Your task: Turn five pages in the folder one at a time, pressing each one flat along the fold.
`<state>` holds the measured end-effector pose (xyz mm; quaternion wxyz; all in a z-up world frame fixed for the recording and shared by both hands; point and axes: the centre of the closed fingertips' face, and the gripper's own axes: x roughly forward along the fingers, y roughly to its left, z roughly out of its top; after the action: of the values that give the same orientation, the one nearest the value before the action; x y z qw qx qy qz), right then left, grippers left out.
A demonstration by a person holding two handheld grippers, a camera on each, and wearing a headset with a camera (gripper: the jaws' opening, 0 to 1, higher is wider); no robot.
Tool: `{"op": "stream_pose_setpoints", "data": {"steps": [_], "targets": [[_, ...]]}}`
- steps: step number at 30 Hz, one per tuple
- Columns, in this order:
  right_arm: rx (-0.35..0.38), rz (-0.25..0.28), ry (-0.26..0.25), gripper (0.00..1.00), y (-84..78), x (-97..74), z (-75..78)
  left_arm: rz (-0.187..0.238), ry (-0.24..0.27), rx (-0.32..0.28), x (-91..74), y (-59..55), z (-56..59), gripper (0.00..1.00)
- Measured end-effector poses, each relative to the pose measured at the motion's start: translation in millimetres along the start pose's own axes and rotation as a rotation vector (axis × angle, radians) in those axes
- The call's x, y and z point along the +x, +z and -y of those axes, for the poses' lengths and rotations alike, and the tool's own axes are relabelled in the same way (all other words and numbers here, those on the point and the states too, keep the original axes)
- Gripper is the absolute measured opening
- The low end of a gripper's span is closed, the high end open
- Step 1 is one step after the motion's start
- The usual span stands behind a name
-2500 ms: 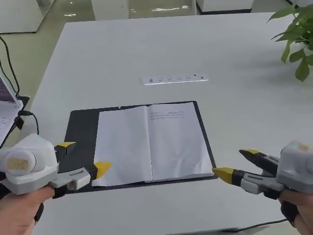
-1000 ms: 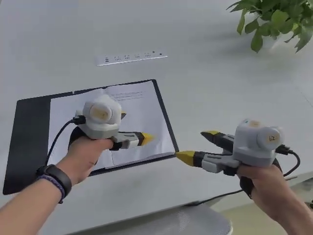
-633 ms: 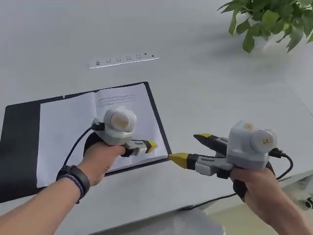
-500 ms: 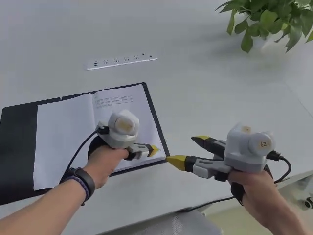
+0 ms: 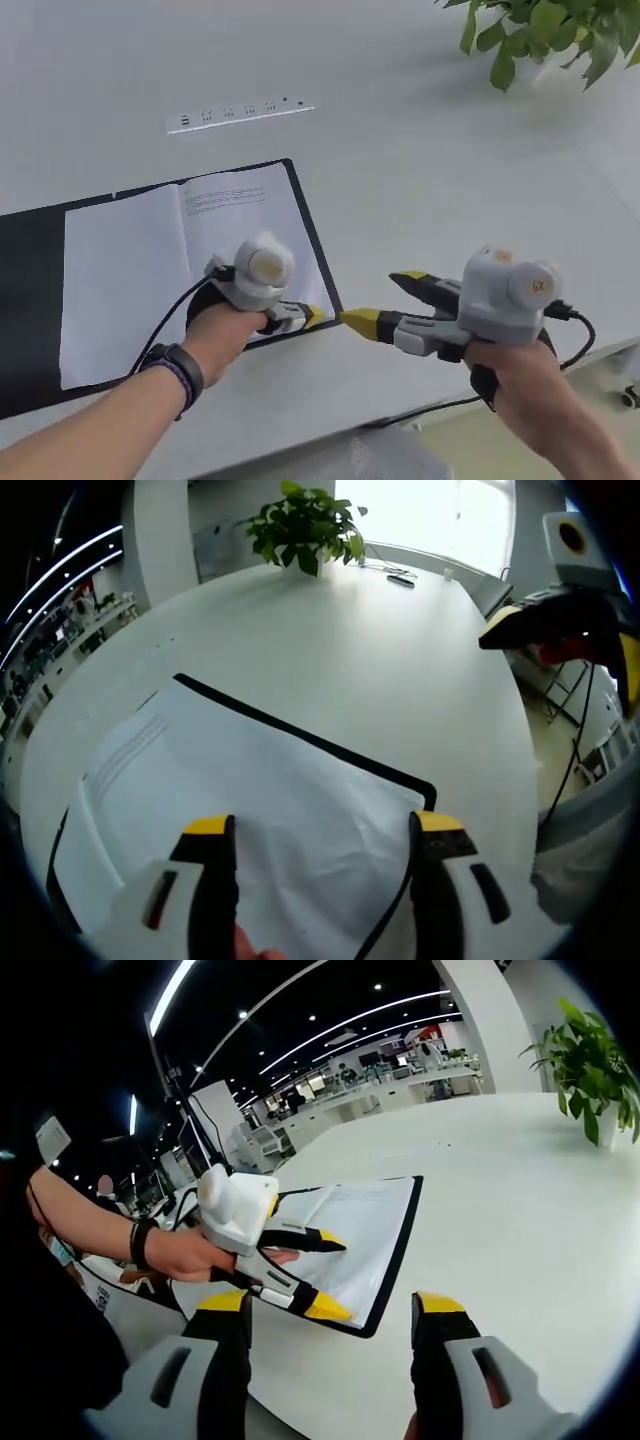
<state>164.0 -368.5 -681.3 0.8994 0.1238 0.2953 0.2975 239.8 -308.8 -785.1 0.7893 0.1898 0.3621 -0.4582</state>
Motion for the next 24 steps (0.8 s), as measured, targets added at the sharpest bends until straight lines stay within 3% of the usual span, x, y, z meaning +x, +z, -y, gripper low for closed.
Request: {"op": "stream_pose_setpoints", "data": {"steps": [16, 24], "targets": [[0.001, -0.012, 0.033, 0.59, 3.9, 16.9, 1.2, 0.031, -0.02, -0.01, -3.6, 1.9, -5.3, 0.62], [0.027, -0.001, 0.059, 0.56, 8.4, 33.5, 4.3, 0.042, -0.019, -0.029, -4.3, 2.9, -8.1, 0.59]]}}
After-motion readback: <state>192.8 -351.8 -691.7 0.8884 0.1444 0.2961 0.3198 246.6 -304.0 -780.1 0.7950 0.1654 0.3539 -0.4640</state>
